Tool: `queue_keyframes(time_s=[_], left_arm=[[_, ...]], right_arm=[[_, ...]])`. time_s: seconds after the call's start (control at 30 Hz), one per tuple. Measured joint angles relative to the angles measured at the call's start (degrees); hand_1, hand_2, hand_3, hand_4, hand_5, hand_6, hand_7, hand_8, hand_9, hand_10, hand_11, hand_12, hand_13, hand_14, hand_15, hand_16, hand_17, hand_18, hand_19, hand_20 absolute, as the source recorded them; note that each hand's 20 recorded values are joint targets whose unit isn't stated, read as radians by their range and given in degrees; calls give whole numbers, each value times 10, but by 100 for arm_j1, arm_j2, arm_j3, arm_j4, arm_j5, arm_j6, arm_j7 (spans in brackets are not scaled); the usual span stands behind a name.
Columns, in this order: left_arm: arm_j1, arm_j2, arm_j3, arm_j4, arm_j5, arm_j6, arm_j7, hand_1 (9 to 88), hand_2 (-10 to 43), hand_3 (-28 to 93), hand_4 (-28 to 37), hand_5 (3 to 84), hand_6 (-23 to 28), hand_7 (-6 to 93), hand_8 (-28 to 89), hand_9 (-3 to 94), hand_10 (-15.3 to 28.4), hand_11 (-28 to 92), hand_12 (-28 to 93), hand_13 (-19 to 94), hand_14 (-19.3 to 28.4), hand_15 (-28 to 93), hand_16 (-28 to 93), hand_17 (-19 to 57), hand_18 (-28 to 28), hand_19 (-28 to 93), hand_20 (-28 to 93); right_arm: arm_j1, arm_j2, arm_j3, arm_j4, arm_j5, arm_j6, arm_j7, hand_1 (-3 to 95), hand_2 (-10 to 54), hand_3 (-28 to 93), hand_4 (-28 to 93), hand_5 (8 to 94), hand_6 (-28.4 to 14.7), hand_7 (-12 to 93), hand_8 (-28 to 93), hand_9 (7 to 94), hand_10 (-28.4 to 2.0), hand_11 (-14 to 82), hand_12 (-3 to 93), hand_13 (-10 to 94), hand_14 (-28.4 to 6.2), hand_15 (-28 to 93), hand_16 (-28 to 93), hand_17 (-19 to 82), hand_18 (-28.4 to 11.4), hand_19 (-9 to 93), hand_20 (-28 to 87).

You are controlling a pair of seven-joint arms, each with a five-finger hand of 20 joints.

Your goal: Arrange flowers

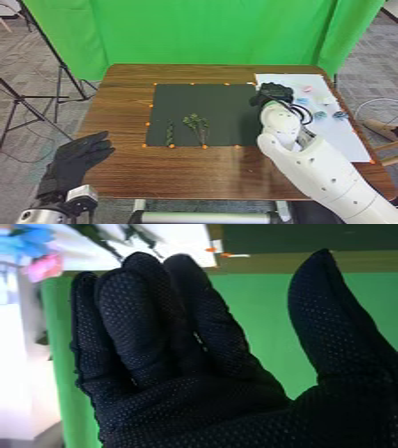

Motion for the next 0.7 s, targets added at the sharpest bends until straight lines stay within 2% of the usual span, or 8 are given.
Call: queue_keyframes(time_s=[0.7], left_arm=[[-20,9,30,22,-19,-44,-20,278,78,795,-123,479,150,144,-85,405,230,393,95,308,284,646,-139,-75,222,587,256]], right_arm=[[-521,276,674,125,-69,-38,290,217,30,755,-233,587,-195,72,-84,528,-284,480,261,489,-267,811,175,242,-284,928,-163]])
